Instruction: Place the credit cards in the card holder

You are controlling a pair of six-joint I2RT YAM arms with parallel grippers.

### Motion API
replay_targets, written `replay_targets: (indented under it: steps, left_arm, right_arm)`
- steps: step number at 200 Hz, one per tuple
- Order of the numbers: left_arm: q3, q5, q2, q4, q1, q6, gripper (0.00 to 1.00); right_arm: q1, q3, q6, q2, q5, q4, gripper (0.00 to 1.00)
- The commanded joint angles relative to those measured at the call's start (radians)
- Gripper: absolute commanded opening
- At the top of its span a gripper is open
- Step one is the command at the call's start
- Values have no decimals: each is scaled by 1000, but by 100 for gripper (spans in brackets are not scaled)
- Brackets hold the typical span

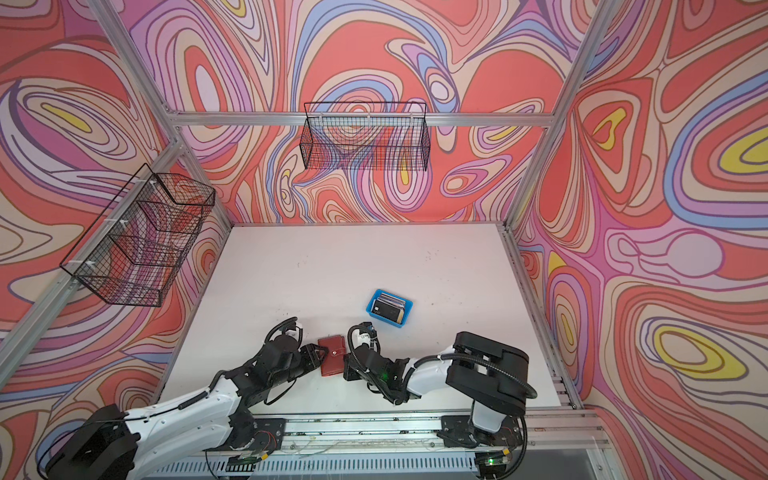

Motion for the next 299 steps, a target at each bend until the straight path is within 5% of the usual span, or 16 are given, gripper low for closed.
replay_targets:
  steps: [1,82,103,158,190,214,260,299]
  left_arm:
    - [-60,-49,-102,-64,-5,-25,47]
    - [-171,-61,-331,-74,-2,-26,56]
    - [-165,-43,-310,-57,-2,-21,56]
    - [-145,-22,-100,40,-2,-38,51]
    - [-114,51,68,181,-2,-23,44]
    - [-111,94,194,330,-2,-18,38]
    - [-93,166,384,557,-1,-17,31]
    - [-131,158,392,669,-2,-25,26]
  right_arm:
    - [9,-65,67,-40,45,97,0]
    - [8,-59,107,-4,29,105,0]
    - [8,3,111,20,36,-25,29]
    - [6,82,99,88,54,-149,61]
    - [5,102,104,100,39,-153,54]
    - [6,109,101,145,20,-135,36]
    - [6,98,139,186,-1,-94,33]
    - [4,80,157,203,12,-91,26]
